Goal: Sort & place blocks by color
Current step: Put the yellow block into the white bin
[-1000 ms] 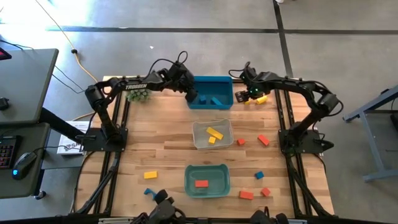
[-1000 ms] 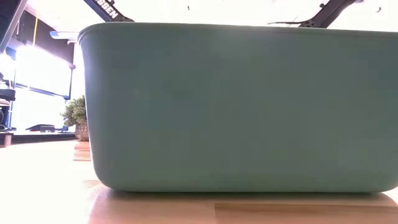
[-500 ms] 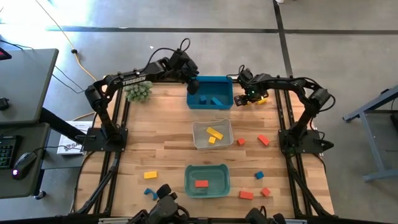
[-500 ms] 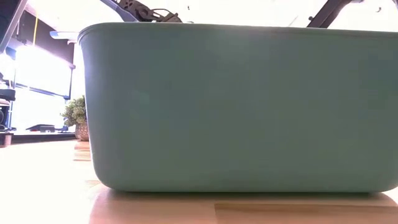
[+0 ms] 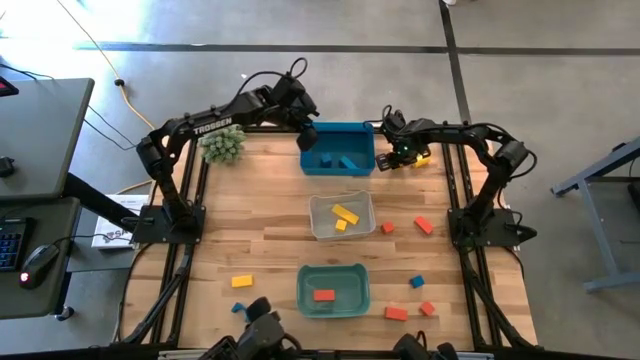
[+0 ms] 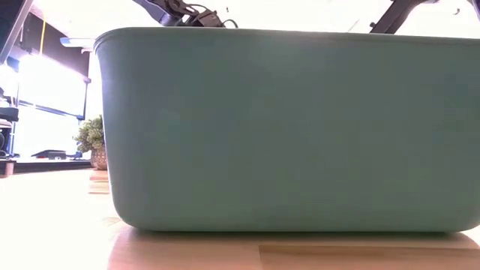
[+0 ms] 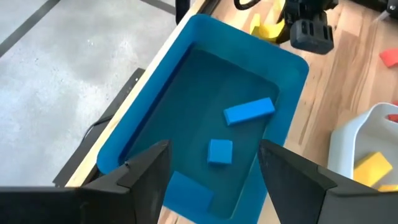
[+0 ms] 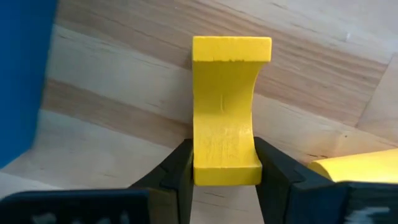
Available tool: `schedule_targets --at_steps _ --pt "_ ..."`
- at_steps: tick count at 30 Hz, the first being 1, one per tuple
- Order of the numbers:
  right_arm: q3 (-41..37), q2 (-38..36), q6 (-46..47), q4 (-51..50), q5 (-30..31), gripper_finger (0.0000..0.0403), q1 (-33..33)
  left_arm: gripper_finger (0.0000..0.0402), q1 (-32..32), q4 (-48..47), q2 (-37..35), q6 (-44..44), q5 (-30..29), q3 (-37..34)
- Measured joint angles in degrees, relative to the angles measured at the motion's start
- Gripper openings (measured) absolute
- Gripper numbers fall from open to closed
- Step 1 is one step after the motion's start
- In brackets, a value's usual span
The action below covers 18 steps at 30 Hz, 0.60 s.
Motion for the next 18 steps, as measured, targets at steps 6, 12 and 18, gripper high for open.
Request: schedule_targets --at_steps 6,12,18 --pt "3.41 0.02 -0.11 -4.96 -0.45 0.0107 2.09 0.0229 0.19 -4.65 -1.18 1.06 -0.12 0.75" --pt "8.41 -0.02 0.06 -11.75 1.74 0.0107 5.98 0.0229 0.21 -8.85 -4.23 1.75 -0.17 0.75" --pt "12.53 -2.94 3.44 -17.71 6.15 0.0107 10.23 0.0229 0.08 -11.75 -7.03 2.58 -0.52 0.75"
